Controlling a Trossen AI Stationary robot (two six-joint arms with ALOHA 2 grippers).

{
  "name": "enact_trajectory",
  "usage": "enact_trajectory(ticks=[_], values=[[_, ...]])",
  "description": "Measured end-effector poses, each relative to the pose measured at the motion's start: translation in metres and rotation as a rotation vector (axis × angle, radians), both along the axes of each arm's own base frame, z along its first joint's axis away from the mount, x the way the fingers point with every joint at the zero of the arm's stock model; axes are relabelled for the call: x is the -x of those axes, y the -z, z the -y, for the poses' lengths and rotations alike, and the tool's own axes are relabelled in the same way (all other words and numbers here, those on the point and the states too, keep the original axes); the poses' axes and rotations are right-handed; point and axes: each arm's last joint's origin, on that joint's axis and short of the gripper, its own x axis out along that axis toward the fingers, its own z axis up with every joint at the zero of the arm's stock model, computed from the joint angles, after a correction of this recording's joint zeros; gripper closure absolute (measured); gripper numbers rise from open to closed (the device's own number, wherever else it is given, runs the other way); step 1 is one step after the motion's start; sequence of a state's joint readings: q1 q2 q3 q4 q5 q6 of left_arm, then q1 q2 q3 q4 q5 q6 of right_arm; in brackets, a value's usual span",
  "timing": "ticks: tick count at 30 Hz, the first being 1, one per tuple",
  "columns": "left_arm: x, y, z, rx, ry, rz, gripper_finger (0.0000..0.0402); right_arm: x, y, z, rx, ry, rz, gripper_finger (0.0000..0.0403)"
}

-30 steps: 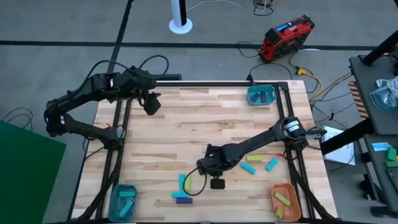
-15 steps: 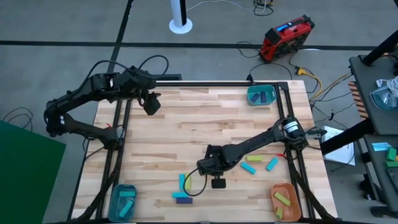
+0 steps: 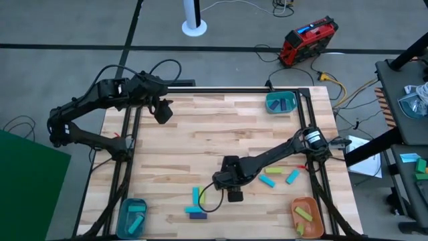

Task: Sort blocks
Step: Put the green block into the orange bin

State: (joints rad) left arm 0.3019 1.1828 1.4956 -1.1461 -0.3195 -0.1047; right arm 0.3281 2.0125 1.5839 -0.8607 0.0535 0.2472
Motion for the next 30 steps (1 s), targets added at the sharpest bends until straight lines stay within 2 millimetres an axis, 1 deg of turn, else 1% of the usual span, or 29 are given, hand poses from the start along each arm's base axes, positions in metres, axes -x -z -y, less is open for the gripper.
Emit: enact_trajectory(ticks=[9, 15, 30], values=[[0.0, 0.0, 0.0, -0.009, 0.009, -0.008, 0.0247, 0.008, 0.011, -0.007, -0.002, 0.021, -0.022, 0.0227], [0.0, 0.0, 0.0, -0.009, 0.008, -0.008, 0.0247, 0.01, 0.017, -0.009, -0.01, 0.039, -0.016, 0.0222], [0.0, 0.0, 0.0, -0.01, 0.008, -0.007, 0.0247, 0.011, 0.018, -0.012, -0.045, 0.033, -0.019, 0.0245]])
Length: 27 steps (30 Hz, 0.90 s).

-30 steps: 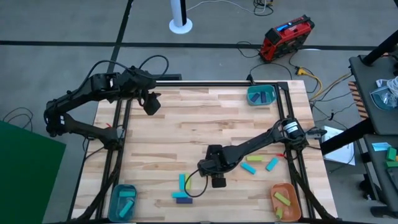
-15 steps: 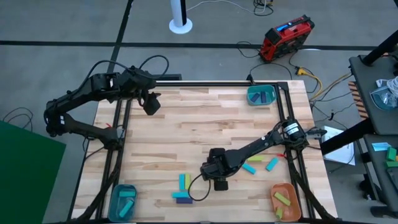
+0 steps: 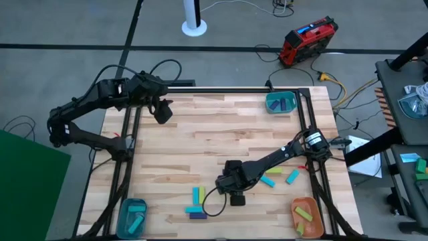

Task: Sort blocks
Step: Put the green block into the orange bin

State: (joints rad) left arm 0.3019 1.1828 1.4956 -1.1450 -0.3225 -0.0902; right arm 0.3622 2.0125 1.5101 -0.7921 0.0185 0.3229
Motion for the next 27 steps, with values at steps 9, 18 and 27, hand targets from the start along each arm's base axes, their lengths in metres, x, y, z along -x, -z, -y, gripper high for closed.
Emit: enact_trajectory(ticks=[9, 18, 27], values=[[0.0, 0.0, 0.0, 0.0, 0.0, 0.0, 0.0247, 0.005, 0.014, 0.002, -0.002, 0.002, 0.003, 0.026], [0.0, 0.0, 0.0, 0.0, 0.0, 0.001, 0.0247, 0.004, 0.014, 0.002, -0.002, 0.0, 0.007, 0.0319], [0.0, 0.0, 0.0, -0.003, 0.002, 0.006, 0.0247, 0.006, 0.006, -0.001, -0.047, -0.006, -0.002, 0.0352]])
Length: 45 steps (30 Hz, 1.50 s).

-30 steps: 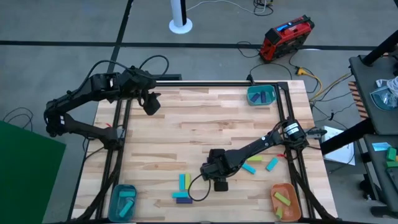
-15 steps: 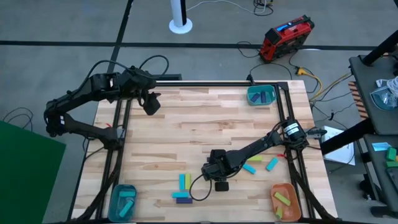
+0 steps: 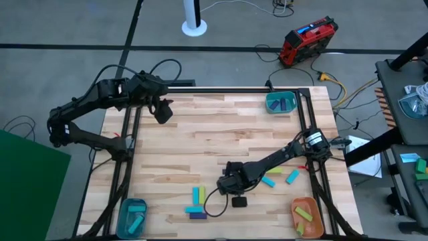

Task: Sort blocks
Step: Put the green block into the orange bin

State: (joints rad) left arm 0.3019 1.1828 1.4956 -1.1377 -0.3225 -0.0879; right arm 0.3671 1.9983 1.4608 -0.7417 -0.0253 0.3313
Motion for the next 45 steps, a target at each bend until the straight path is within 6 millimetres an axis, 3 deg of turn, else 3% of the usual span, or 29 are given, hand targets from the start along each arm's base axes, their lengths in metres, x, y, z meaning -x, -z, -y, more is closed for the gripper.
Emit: enact_trajectory(ticks=[8, 12, 19, 23, 31, 38, 45], values=[[0.0, 0.0, 0.0, -0.005, 0.005, 0.0, 0.0247, 0.021, -0.067, 0.003, -0.041, -0.004, 0.04, 0.0352], [0.0, 0.0, 0.0, -0.014, 0.017, -0.008, 0.0247, 0.046, -0.096, -0.002, -0.082, -0.04, 0.003, 0.0352], [-0.001, -0.001, 0.0, -0.016, 0.018, -0.005, 0.0247, 0.104, -0.116, -0.032, -0.077, -0.064, -0.087, 0.0352], [-0.002, -0.002, 0.0, -0.018, 0.013, 0.013, 0.0247, 0.138, -0.114, -0.054, -0.094, 0.0, -0.119, 0.0352], [-0.01, -0.006, -0.003, -0.023, -0.008, 0.104, 0.0247, 0.216, -0.1, -0.086, -0.047, -0.082, -0.198, 0.0352], [-0.01, -0.007, -0.003, 0.01, -0.051, 0.146, 0.0247, 0.266, -0.09, -0.082, -0.022, -0.085, -0.229, 0.0352], [-0.01, -0.007, -0.003, 0.032, -0.078, 0.166, 0.0247, 0.285, -0.077, -0.069, -0.044, -0.06, -0.148, 0.0352]])
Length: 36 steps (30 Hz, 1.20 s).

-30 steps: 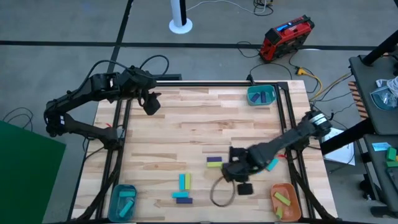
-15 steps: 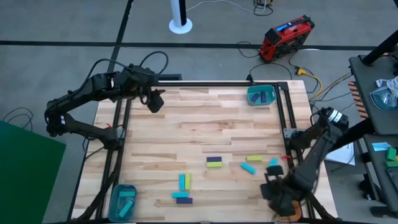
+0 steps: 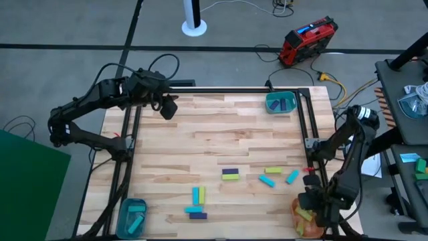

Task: Sort blocks
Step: Put the green block into the orange bin, then put the light blue block into the bottom blue bin

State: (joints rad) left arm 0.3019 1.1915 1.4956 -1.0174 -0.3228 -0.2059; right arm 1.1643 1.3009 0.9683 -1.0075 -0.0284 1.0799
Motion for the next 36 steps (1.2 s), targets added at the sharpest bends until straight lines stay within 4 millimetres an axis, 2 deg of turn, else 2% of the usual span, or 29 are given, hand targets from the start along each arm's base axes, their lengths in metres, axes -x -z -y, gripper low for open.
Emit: enact_trajectory(ticks=[5, 16, 22, 25, 32, 36], values=[[0.0, 0.0, 0.0, 0.009, -0.01, 0.008, 0.0247, 0.002, 0.01, 0.005, 0.018, -0.016, 0.015, 0.0352], [0.0, 0.0, 0.0, 0.004, -0.017, 0.008, 0.0247, -0.001, 0.013, 0.002, -0.005, -0.016, 0.066, 0.0351], [0.0, 0.0, 0.0, 0.004, -0.018, 0.008, 0.0247, -0.002, 0.017, 0.0, 0.004, -0.017, 0.062, 0.0291], [0.0, 0.0, 0.0, 0.004, -0.018, 0.008, 0.0247, -0.002, 0.017, -0.001, -0.006, -0.016, 0.066, 0.0283], [0.0, 0.0, 0.0, 0.004, -0.018, 0.008, 0.0247, -0.002, 0.01, -0.002, -0.03, -0.015, 0.077, 0.0321], [0.0, 0.0, 0.0, 0.004, -0.018, 0.008, 0.0247, -0.009, -0.003, -0.006, -0.073, 0.013, 0.095, 0.0355]])
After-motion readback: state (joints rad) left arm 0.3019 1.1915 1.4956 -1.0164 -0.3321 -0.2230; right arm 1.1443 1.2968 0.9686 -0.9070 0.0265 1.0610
